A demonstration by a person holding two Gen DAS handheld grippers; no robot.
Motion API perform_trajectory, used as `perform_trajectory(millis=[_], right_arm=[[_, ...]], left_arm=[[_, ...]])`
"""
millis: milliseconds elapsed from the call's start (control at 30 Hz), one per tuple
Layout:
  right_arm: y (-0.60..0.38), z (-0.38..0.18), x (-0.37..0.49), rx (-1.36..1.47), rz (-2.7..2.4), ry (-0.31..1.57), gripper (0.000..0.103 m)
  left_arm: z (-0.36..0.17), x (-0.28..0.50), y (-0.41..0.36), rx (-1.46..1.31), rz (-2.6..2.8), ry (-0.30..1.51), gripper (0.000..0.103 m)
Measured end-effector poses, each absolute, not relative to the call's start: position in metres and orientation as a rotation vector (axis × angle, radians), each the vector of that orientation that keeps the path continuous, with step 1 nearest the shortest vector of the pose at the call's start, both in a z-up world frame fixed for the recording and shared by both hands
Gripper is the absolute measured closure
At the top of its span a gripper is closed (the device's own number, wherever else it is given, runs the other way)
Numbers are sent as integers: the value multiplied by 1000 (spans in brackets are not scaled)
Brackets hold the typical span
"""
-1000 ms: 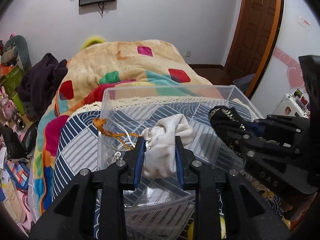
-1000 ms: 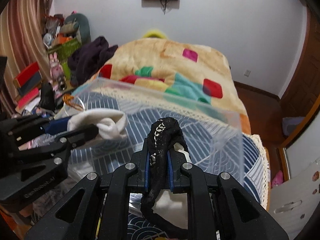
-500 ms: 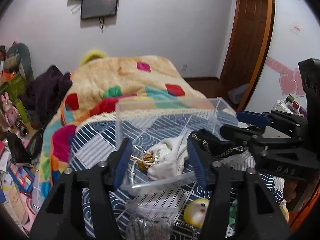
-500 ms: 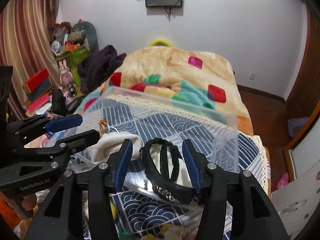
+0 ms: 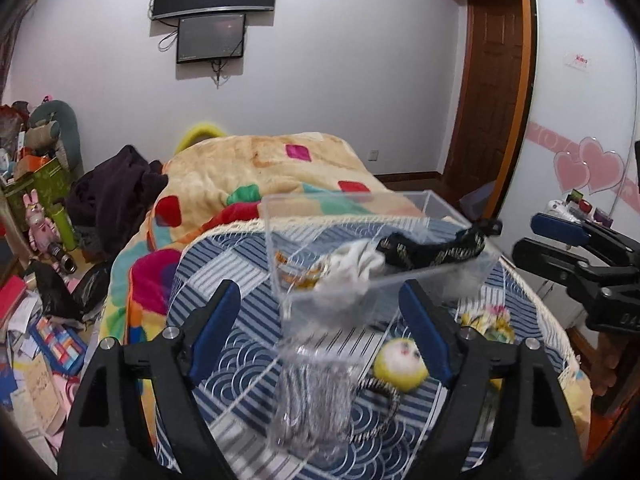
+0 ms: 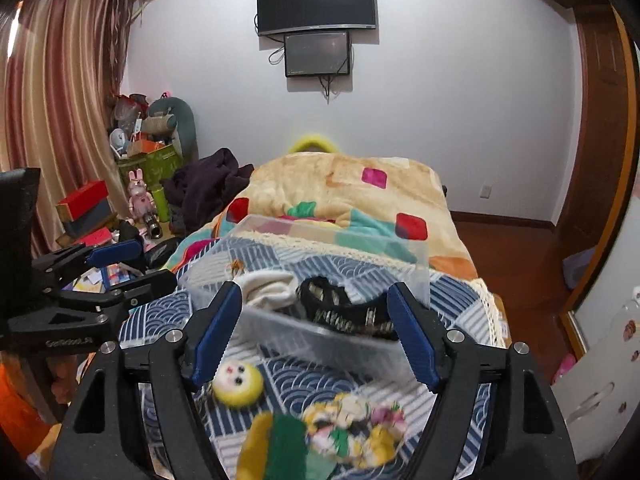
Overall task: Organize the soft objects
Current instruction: 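Grasp the clear steel-wool bag with the left gripper while the right grasps the yellow-green sponge, then lower the steel-wool bag in with the left while the right places the sponge inside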
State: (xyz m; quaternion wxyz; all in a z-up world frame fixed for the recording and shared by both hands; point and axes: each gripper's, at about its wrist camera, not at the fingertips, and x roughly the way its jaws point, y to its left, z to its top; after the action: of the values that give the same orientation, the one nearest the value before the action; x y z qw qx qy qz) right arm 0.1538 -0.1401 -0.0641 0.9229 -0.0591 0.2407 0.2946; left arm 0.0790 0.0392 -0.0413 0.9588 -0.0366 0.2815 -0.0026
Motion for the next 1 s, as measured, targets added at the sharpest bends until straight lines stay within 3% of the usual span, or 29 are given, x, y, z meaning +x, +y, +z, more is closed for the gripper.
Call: perform_trajectory(millis=[467, 533, 700, 800, 1000], right_arm=[[-145, -126, 135, -56, 617, 654, 31], [-146, -131, 132, -49, 618, 668, 38], [-147, -141, 128, -42, 636, 702, 63], [-149, -143, 124, -46, 636, 692, 66], [-152, -134, 117, -50, 628, 648, 69]], left_arm=[[-105, 59, 47, -126, 48, 682, 21], [-112, 59, 51, -153, 49, 690, 25], [-121, 64, 52, -159, 33, 721, 49], [-122, 63, 51, -163, 10, 722, 63], [-116, 58, 45, -141, 19, 696, 76]])
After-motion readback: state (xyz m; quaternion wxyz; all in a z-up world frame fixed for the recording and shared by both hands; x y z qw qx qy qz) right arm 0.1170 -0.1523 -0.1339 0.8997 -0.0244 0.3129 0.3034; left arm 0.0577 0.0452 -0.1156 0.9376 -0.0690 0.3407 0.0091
